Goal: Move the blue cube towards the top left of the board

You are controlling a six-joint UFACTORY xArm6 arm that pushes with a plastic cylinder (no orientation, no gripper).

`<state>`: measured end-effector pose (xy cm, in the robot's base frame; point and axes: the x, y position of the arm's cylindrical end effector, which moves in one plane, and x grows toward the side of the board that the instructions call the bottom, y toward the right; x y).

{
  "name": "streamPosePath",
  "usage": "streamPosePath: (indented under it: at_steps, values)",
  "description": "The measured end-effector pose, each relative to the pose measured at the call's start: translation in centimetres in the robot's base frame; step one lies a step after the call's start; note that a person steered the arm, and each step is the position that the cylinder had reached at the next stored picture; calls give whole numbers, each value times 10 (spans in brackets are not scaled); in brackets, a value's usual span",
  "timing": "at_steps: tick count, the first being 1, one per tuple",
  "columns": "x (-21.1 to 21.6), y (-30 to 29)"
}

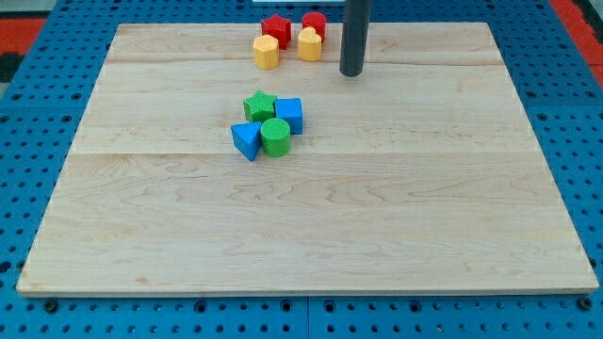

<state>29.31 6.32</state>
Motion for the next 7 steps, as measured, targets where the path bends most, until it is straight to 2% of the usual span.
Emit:
streamPosePath:
  at_steps: [3, 5, 6, 7]
  values:
    - [-3, -3]
    - [19, 1]
    - [23, 49]
    - [43, 62]
